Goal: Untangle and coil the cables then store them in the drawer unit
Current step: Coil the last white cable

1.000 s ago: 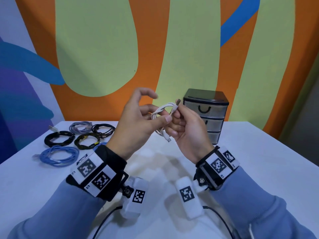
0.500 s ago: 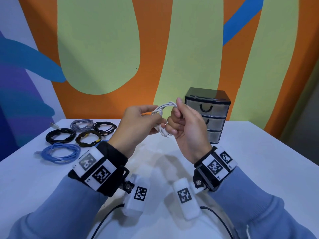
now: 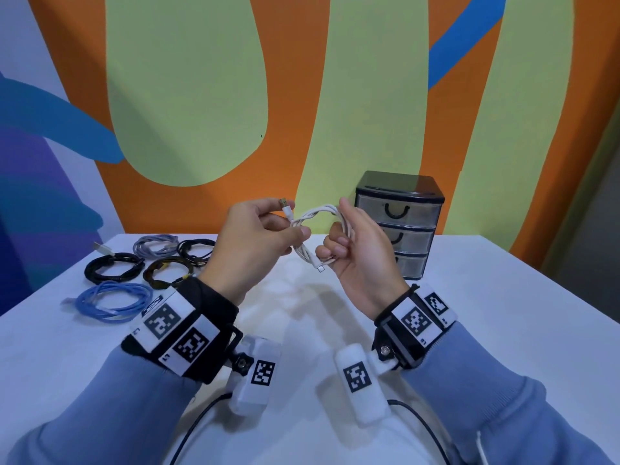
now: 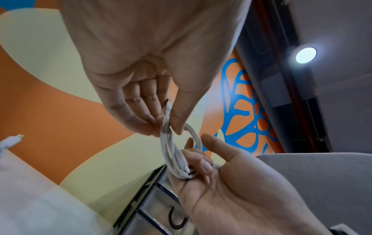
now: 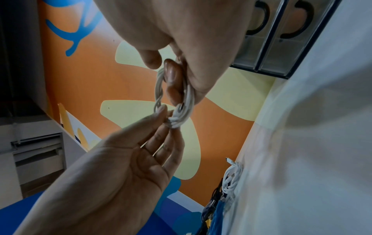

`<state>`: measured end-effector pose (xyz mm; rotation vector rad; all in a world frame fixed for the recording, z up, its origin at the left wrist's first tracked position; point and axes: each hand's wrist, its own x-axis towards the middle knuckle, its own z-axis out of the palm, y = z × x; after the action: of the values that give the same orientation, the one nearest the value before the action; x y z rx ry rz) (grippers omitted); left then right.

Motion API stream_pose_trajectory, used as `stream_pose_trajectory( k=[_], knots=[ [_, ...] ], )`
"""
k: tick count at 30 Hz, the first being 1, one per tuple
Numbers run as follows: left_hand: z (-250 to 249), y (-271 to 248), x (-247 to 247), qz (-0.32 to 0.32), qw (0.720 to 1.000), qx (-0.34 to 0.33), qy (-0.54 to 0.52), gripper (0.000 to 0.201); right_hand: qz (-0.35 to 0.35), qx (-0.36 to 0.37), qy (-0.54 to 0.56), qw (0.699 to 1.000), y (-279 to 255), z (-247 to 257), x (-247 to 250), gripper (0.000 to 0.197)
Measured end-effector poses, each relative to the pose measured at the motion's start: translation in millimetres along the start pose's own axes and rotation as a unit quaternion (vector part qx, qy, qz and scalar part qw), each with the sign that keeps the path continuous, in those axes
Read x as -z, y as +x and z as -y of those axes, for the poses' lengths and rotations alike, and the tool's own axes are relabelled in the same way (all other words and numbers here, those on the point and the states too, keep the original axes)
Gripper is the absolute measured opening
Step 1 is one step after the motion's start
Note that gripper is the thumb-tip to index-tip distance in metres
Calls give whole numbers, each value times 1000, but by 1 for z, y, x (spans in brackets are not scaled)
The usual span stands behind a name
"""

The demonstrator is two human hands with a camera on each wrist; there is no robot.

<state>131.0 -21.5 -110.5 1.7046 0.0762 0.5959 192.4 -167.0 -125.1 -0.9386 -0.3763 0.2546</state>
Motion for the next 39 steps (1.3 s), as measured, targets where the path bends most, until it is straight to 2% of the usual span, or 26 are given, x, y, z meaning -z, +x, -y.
stream_pose_trajectory(
  k=[3,7,9,14,16,18,21,24,28,33,36,39],
  knots=[
    [1,1,1,-19,1000,-18,2,48,9,7,-45,999,0,0,3,12],
    [3,3,5,-39,998,-33,24,47,-8,20,-111,994,3,0,8,26],
    [5,5,7,-47,997,-35,41,46,-23,28,-132,991,6,0,10,26],
    [11,10,13,-6,995,-6,101,45,-61,65,-231,969,10,0,18,12],
    [13,11,13,13,994,-1,105,39,-42,58,-285,956,10,0,19,16],
    [12,10,14,14,996,-2,93,36,3,12,-310,951,9,-1,19,31],
    [11,11,14,-4,998,-3,64,35,87,-71,-285,952,4,-5,17,46],
    [10,10,12,-16,1000,19,5,37,118,-93,-208,967,1,-10,16,52],
    [9,9,10,-29,996,49,-64,31,119,-97,-145,977,3,-7,17,53],
    [16,13,5,-38,998,26,-33,35,122,-92,-147,977,1,-6,18,53],
    [19,16,7,-33,999,15,-5,37,114,-93,-174,974,1,-7,18,55],
    [20,17,11,-48,999,16,5,41,72,-60,-255,962,8,-7,20,54]
  ],
)
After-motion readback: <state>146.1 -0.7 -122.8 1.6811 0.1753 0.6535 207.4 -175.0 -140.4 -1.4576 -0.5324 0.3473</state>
